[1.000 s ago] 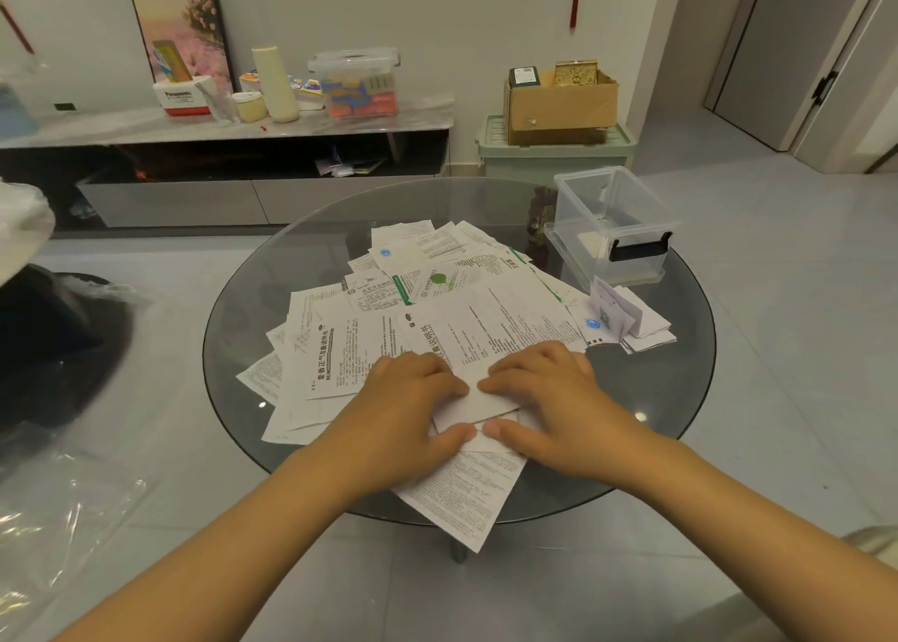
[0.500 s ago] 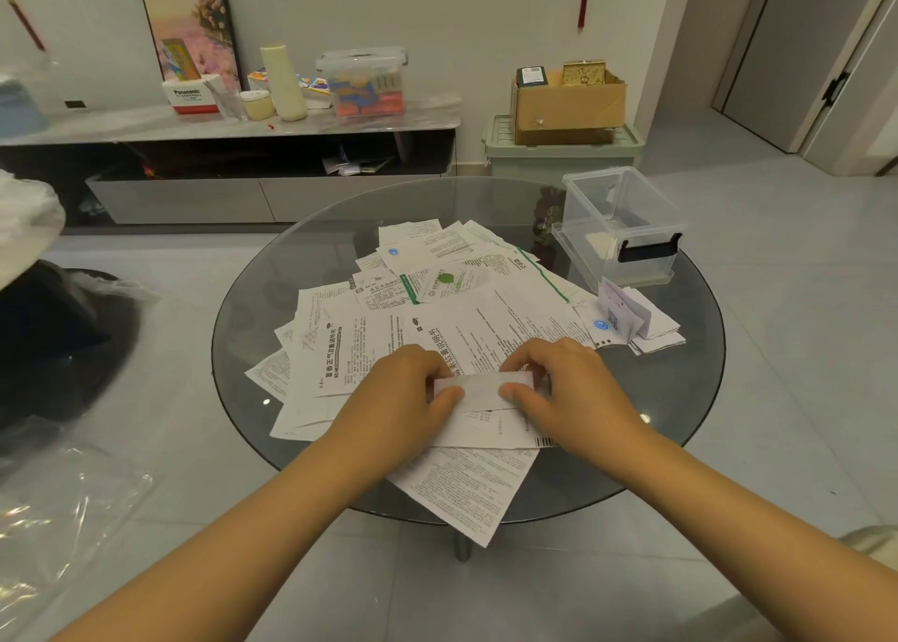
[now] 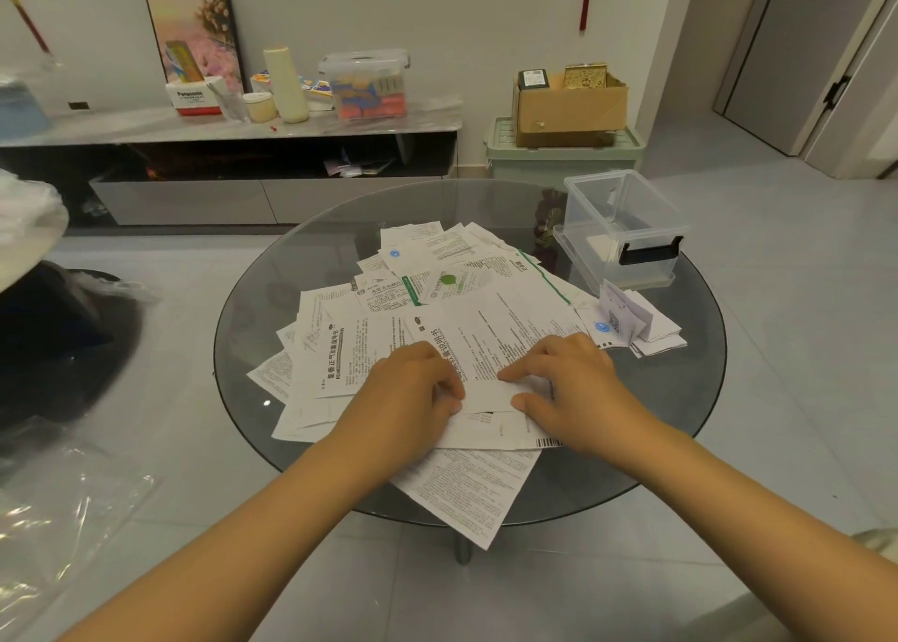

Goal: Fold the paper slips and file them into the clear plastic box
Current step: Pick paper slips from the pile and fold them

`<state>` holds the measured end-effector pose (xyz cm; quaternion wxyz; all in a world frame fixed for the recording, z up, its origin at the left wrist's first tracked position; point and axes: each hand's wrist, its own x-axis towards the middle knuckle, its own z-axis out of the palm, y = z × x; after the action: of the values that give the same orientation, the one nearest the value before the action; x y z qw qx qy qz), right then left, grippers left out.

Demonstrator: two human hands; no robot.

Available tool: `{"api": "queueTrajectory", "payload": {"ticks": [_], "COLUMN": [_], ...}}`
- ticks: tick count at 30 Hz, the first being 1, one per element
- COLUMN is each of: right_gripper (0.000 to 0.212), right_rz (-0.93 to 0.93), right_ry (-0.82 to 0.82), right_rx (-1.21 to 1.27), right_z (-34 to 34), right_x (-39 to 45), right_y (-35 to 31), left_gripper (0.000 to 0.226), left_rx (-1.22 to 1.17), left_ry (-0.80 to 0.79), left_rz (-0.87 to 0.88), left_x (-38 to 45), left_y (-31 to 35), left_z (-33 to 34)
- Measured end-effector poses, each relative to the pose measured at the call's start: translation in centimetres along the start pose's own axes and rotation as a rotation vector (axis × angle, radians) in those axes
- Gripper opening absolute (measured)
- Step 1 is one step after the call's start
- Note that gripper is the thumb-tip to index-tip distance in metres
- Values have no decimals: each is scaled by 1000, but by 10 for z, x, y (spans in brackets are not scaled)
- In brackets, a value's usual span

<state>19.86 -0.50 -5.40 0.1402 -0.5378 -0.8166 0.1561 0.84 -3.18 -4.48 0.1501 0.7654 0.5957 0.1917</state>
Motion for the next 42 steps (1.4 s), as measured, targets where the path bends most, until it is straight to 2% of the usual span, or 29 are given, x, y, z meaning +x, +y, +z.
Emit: {"api": "queueTrajectory", "payload": {"ticks": [5, 10, 14, 16, 17, 21, 26, 30, 32, 35, 40, 42], "right_gripper": [30, 22, 20, 20, 20, 22, 12, 13, 23, 29, 11, 13], "right_rz": [5, 68, 102, 96, 93, 111, 20, -95, -131, -143, -43, -10], "right_ry": [-34, -91, -28, 13, 32, 143, 282, 388, 402, 359, 317, 326], "right_rx": [51, 227, 345, 376, 395, 531, 496, 310, 268, 279, 450, 522], "right_z": [-2, -5, -10, -13, -15, -15, -13, -3, 0, -1, -9, -12], "right_x": [-3, -8, -9, -10, -10, -13, -15, -13, -13, -13, -13, -14], "right_y": [-1, -3, -5, -6, -6, -9, -11, -7, -5, -4, -1, 1], "left_gripper": [19, 17, 32, 39, 36, 1, 11, 16, 18, 12, 10, 13], "left_rx": [47, 38, -47, -130, -181, -322, -504, -816, -1040, -1163, -1244, -1267], "left_ry": [-24, -29, 6, 30, 39, 76, 119, 21, -37, -61, 7, 16], "left_rz": [36, 29, -4, -46, -77, -161, -270, -380, -445, -508, -544, -539], "left_x": [-1, -1, 0, 1, 2, 4, 9, 13, 15, 19, 28, 34], "left_y": [4, 5, 7, 10, 11, 15, 20, 28, 33, 33, 39, 44], "left_z": [0, 1, 3, 1, 0, -3, -3, -6, -7, -4, 0, 2]}}
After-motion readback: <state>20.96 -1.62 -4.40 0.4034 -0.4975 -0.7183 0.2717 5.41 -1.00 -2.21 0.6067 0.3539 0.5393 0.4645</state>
